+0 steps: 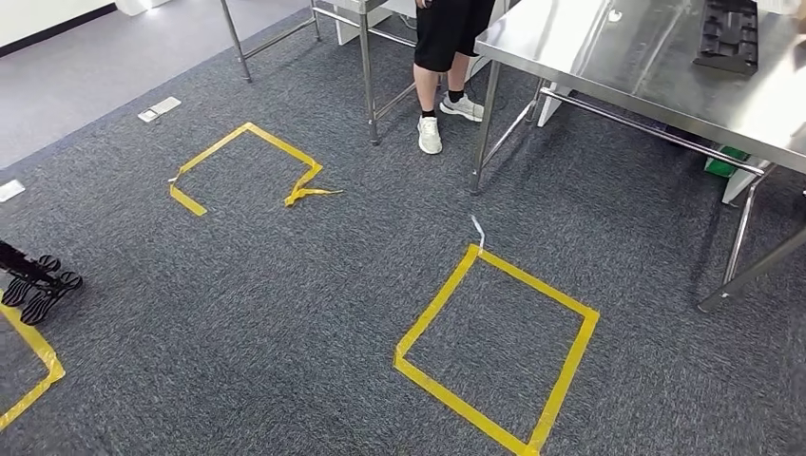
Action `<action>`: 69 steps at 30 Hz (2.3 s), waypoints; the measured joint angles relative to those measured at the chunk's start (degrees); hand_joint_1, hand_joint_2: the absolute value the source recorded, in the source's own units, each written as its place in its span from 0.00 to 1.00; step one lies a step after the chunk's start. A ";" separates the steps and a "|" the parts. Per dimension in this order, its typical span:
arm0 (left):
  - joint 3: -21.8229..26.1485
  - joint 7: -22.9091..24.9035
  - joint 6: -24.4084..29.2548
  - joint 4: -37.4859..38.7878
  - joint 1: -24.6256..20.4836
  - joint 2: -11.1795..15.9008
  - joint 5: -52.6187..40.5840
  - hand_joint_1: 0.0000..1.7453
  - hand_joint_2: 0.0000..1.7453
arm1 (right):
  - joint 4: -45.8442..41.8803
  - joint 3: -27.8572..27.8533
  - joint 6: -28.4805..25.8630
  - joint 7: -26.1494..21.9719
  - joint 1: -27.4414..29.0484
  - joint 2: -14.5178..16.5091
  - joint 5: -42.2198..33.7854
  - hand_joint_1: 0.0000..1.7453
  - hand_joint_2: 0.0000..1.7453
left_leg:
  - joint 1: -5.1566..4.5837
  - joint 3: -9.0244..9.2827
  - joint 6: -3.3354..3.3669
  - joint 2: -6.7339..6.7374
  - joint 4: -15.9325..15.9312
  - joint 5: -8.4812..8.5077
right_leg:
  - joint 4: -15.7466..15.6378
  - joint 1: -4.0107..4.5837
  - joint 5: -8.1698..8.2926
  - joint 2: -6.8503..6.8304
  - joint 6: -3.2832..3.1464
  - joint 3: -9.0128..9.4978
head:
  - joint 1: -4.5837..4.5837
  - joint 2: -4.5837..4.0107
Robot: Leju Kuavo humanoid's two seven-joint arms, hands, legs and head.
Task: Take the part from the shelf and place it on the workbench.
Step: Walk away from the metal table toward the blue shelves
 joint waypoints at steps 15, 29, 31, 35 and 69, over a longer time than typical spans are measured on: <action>0.51 -1.74 -1.90 0.01 -0.18 0.48 -0.74 0.00 0.00 | 0.02 0.43 1.39 -1.13 1.12 0.03 -1.03 0.00 1.00 | -0.43 3.37 3.16 -6.30 -8.04 3.38 | 9.71 -0.24 -3.46 5.67 2.89 -4.22 | 0.62 0.00; 0.51 -1.93 -1.89 0.03 -0.10 0.97 -0.20 0.00 0.00 | 0.04 0.68 1.64 -0.28 0.66 0.65 0.47 0.00 1.00 | 0.33 -4.10 -0.23 -1.52 6.03 -2.12 | 0.06 -0.23 0.03 0.98 -0.02 0.07 | -0.14 0.00; 0.51 -1.91 -1.92 0.01 -0.17 0.93 -0.19 0.00 0.00 | 0.04 0.95 1.67 0.12 0.36 0.73 0.79 0.00 1.00 | 0.49 0.07 -0.34 0.96 -1.54 1.09 | 0.17 -0.08 -0.22 -0.19 0.29 0.28 | -0.17 0.00; 0.51 -1.90 -2.44 -0.02 -0.43 0.84 -0.36 0.00 0.00 | 0.03 1.48 1.68 0.37 0.07 0.59 0.96 0.00 1.00 | -0.04 2.75 0.92 1.74 -6.87 2.39 | 0.31 0.61 -0.96 -2.49 1.51 0.72 | 0.34 0.01; 0.49 -2.31 -2.32 -0.02 -0.19 0.70 -0.63 0.00 0.00 | 0.09 2.13 1.46 -0.15 -0.12 0.51 1.64 0.00 1.00 | 0.15 2.05 2.08 -0.70 -7.00 3.21 | 3.89 0.09 -4.02 0.44 2.05 0.24 | 0.58 0.00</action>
